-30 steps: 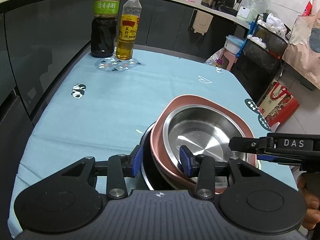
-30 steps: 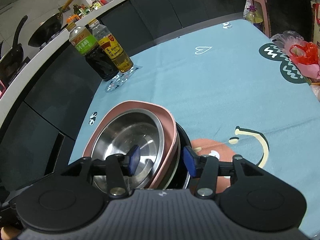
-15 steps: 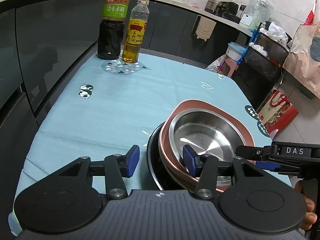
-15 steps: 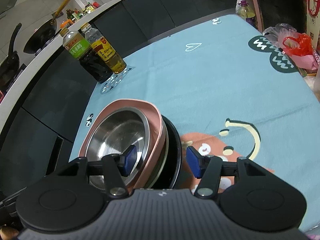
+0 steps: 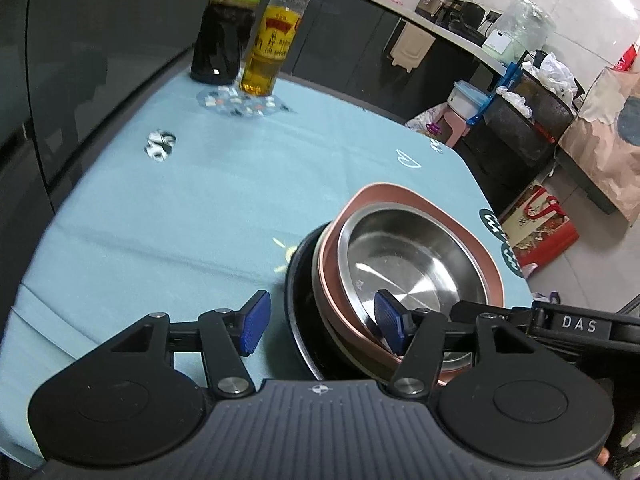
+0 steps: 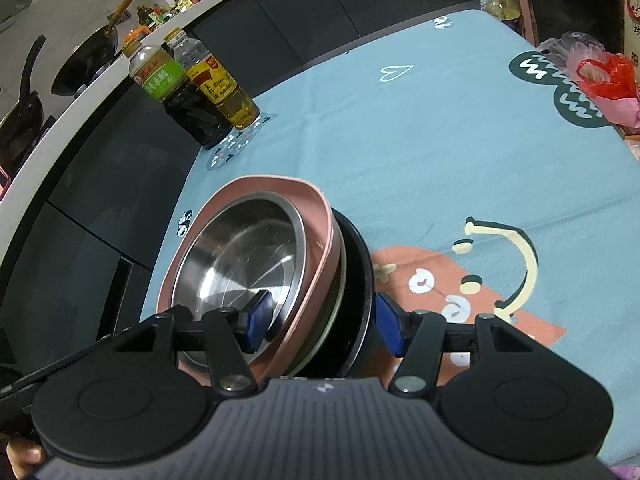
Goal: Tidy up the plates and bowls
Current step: 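Lower the plate stack onto the black bowl stack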
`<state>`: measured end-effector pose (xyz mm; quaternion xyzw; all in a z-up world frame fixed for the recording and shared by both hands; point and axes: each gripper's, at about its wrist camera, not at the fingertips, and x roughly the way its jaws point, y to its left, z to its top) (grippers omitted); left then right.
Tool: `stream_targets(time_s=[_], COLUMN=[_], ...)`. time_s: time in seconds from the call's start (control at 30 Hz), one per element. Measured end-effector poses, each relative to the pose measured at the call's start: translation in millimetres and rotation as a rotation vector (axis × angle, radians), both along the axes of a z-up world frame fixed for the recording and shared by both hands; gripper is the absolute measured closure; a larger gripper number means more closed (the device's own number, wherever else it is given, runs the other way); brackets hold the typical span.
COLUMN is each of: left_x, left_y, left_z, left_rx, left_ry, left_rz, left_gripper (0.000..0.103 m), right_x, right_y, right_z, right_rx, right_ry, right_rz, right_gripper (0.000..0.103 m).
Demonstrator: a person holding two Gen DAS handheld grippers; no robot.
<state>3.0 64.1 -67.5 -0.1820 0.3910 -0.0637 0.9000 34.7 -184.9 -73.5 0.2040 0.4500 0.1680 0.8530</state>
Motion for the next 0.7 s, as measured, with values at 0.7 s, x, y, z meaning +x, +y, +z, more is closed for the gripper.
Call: stream_targets(time_s=[0.7], left_x=[14], left_y=[-5], left_z=[-19], left_rx=[-0.069], left_ry=[0.034], left_rz=[-0.048], left_gripper=[0.043], right_x=[6], right_y=[4], right_z=[-9], right_rx=[0.013], right_ry=[0.003], right_rz=[0.02], right_gripper=[0.068])
